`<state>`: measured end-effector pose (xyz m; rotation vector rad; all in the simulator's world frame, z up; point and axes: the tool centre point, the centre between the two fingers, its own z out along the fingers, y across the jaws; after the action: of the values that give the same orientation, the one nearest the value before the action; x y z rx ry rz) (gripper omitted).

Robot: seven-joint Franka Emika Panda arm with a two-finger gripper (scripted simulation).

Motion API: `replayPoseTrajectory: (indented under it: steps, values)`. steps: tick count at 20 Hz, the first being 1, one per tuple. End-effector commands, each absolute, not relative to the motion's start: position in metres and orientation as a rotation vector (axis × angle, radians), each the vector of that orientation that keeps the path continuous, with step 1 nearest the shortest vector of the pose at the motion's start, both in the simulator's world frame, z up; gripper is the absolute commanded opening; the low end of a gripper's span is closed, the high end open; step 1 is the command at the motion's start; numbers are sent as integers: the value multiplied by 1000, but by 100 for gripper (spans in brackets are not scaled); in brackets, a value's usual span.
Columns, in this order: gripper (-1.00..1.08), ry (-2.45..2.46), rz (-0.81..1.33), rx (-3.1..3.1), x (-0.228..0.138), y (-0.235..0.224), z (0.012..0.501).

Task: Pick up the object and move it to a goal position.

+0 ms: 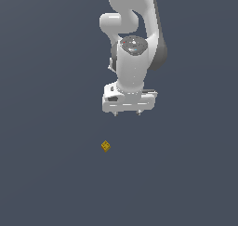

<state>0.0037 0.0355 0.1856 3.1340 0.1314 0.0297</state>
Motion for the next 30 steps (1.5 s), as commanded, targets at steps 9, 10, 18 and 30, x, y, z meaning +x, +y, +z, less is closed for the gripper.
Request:
replayPoseTrajectory:
  steps: [9, 10, 18, 30]
  values:
    - [100, 212, 26, 3127, 11, 28, 179]
    - [100, 230, 26, 3126, 13, 27, 177]
    - [100, 434, 18, 3101, 32, 11, 158]
    - [100, 842, 5, 3018, 64, -27, 116]
